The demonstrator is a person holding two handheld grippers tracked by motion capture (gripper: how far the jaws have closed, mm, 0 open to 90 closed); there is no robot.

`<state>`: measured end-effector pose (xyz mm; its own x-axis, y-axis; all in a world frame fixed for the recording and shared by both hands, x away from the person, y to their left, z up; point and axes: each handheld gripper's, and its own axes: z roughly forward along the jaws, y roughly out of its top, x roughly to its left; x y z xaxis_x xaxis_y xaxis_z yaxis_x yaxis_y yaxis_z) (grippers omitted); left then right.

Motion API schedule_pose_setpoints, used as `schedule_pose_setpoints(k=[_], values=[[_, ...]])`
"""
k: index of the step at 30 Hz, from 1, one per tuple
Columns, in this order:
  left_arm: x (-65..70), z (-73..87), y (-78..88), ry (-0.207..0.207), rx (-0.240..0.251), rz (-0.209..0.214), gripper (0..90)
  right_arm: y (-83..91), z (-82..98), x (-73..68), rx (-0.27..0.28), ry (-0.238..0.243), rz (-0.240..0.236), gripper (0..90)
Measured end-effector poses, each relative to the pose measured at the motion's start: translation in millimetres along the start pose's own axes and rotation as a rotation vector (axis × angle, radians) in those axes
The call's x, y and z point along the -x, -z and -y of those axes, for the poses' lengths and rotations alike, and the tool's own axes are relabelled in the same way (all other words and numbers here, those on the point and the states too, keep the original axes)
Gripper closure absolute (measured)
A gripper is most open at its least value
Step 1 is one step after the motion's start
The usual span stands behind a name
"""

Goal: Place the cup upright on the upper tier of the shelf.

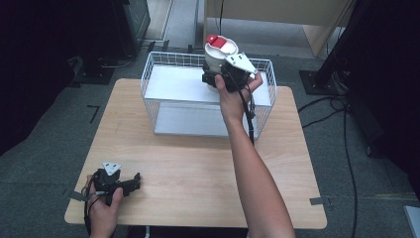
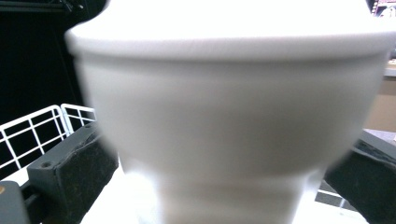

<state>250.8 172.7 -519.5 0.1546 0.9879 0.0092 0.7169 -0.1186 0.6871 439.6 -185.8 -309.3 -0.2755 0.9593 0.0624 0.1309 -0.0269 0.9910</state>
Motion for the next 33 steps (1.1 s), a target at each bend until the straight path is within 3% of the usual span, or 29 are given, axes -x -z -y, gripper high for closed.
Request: schedule_pose_setpoints(k=[5, 13, 15, 19, 21, 33], values=[[0.1, 0.0, -0.1, 0.000, 0.001, 0.000, 0.0, 4.0, 0.2, 5.5, -0.003, -0.005, 0.008, 0.0], [0.3, 0.0, 0.0, -0.002, 0.001, 0.001, 0.0, 8.6, 1.0, 0.1, 0.013, 0.016, 0.020, 5.3], [0.3, 0.0, -0.1, -0.002, 0.001, 0.000, 0.0, 10.3, 1.5, 0.8, 0.016, -0.001, 0.012, 3.8], [0.3, 0.0, -0.1, -0.002, 0.001, 0.000, 0.0, 14.9, 4.9, 6.2, 0.001, -0.043, -0.051, 0.0], [0.3, 0.0, 0.0, -0.002, 0.001, 0.001, 0.0, 16.3, 5.7, 6.9, 0.001, -0.047, -0.052, 0.0], [0.1, 0.0, 0.1, -0.005, -0.001, 0.000, 0.0, 44.9, 20.8, 22.1, -0.006, -0.020, -0.061, 0.0]])
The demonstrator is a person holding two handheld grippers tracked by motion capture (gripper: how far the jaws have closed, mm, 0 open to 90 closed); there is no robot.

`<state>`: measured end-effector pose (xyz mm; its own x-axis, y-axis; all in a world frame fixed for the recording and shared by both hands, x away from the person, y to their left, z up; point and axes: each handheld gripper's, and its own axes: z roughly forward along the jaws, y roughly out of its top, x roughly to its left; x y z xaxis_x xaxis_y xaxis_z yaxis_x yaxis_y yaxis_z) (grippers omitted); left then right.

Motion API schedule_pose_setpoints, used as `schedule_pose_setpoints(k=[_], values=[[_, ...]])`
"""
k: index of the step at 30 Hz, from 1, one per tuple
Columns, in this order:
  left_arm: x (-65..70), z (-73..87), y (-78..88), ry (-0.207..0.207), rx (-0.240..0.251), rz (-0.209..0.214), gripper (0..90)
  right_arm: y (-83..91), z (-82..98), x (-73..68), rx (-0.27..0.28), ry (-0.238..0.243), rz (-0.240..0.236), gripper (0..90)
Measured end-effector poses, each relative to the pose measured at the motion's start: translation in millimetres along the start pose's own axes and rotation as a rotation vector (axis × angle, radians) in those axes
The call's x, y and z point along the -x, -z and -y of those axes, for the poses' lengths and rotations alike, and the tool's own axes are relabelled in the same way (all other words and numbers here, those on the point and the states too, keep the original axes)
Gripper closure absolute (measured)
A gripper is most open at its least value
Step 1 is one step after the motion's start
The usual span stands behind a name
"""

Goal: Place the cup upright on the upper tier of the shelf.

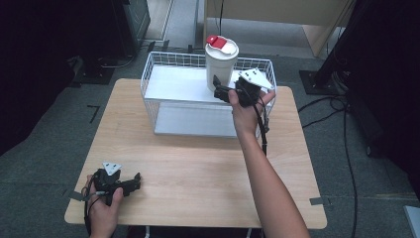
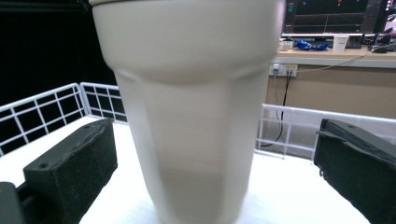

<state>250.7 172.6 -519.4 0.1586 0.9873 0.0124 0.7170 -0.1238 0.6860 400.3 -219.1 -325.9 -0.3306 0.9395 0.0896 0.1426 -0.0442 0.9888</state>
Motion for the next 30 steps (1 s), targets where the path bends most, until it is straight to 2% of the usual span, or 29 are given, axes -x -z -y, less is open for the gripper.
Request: schedule_pose_setpoints(k=[8, 20, 30], values=[[-0.2, 0.0, 0.1, -0.002, -0.001, -0.001, 0.0, 23.7, 11.5, 8.9, 0.003, 0.014, 0.003, 0.0], [0.0, 0.0, 0.1, 0.000, 0.000, 0.000, 0.0, 51.0, 31.5, 21.2, 0.001, -0.003, 0.014, 0.0], [0.0, 0.0, -0.1, 0.000, 0.002, -0.001, 0.0, 72.5, 47.5, 23.6, -0.012, 0.027, 0.024, 0.0]])
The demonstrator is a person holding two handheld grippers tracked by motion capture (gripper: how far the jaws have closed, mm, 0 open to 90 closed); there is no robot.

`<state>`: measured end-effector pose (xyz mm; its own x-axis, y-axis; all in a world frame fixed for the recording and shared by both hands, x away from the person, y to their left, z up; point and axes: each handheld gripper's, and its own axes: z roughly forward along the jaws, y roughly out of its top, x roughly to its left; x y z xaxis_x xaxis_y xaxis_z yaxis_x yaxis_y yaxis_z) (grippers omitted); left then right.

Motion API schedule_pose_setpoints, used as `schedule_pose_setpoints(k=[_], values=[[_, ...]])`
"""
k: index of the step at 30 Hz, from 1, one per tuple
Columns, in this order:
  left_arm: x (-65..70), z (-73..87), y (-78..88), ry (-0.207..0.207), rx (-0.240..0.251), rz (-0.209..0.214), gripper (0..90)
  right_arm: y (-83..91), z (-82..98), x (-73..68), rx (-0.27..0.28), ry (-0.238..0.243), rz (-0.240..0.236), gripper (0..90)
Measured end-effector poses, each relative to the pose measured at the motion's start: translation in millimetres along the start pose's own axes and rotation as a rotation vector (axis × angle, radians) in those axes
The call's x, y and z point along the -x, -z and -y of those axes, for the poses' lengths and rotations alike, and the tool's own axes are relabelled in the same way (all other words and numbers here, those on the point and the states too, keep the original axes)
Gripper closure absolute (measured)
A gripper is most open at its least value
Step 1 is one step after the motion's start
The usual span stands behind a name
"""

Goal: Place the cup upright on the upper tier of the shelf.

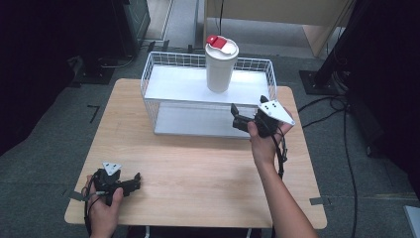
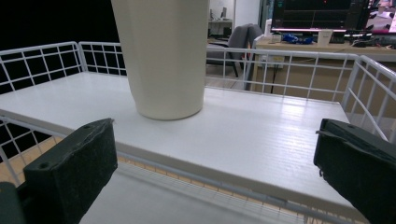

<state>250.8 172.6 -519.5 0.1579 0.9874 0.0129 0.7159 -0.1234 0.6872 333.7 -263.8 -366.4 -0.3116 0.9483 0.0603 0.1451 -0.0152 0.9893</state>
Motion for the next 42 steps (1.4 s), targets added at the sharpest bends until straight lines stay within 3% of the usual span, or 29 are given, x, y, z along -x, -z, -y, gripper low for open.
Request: schedule_pose_setpoints(k=[8, 18, 42], values=[[0.0, 0.0, 0.0, 0.000, 0.000, 0.000, 0.0, 16.6, 5.5, 3.4, 0.004, -0.007, -0.003, 0.0], [0.0, 0.0, 0.1, -0.001, -0.001, 0.000, 0.0, 41.6, 19.4, 8.4, 0.010, 0.035, 0.015, 0.0], [0.0, 0.0, 0.2, 0.000, -0.003, 0.001, 0.0, 93.4, 60.6, 44.1, -0.017, 0.011, 0.088, 0.0]])
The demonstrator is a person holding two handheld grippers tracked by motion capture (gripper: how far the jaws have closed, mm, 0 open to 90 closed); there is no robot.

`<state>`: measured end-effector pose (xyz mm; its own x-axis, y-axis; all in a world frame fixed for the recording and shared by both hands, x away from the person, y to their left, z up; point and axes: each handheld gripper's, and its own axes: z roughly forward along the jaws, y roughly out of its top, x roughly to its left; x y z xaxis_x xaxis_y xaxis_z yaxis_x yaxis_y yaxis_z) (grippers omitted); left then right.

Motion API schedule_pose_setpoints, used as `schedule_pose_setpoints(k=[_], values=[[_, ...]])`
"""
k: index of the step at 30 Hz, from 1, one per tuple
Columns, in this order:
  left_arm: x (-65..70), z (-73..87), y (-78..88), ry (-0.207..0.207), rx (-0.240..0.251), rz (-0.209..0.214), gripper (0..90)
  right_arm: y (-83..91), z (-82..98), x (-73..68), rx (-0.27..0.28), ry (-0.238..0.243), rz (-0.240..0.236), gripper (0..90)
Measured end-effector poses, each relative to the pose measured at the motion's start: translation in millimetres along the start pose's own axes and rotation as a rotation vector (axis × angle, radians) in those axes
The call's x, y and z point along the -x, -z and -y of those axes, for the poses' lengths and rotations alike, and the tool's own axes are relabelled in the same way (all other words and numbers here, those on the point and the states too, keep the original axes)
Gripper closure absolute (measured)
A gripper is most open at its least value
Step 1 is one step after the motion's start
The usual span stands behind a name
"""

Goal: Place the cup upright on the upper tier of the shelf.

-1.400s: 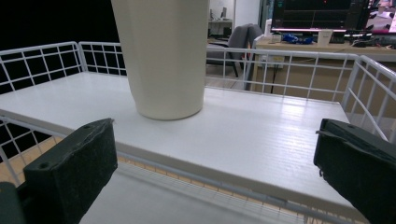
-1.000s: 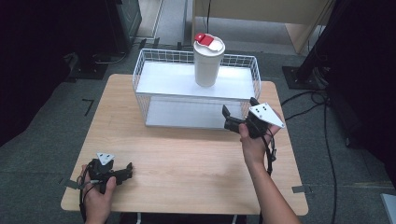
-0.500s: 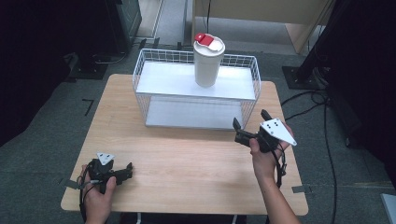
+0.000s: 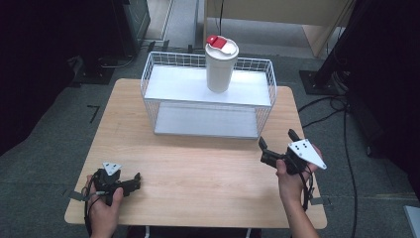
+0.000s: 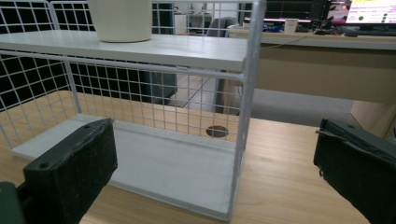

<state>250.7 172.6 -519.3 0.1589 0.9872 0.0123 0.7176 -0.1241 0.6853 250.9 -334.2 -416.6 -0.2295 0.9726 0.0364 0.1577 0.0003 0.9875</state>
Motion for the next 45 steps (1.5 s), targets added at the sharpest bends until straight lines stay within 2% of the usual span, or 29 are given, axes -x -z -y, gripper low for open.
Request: schedule_pose_setpoints(k=[4, 13, 29, 35, 45], values=[[0.1, 0.0, 0.0, 0.001, 0.001, 0.000, 0.0, 8.6, 7.9, 10.4, -0.004, -0.015, 0.022, 0.0], [0.1, 0.0, 0.0, 0.001, 0.001, 0.000, 0.0, 21.7, 27.9, 26.7, -0.039, -0.014, 0.057, 0.0], [0.1, 0.0, 0.0, 0.001, 0.001, 0.000, 0.0, 40.4, 60.4, 46.7, -0.108, -0.032, 0.102, 0.0], [0.1, 0.0, 0.0, 0.001, 0.001, 0.000, 0.0, 48.3, 71.8, 56.9, -0.140, -0.055, 0.127, 0.0], [0.1, 0.0, 0.0, 0.001, 0.001, 0.000, 0.0, 61.1, 88.3, 69.3, -0.185, -0.058, 0.154, 0.0]])
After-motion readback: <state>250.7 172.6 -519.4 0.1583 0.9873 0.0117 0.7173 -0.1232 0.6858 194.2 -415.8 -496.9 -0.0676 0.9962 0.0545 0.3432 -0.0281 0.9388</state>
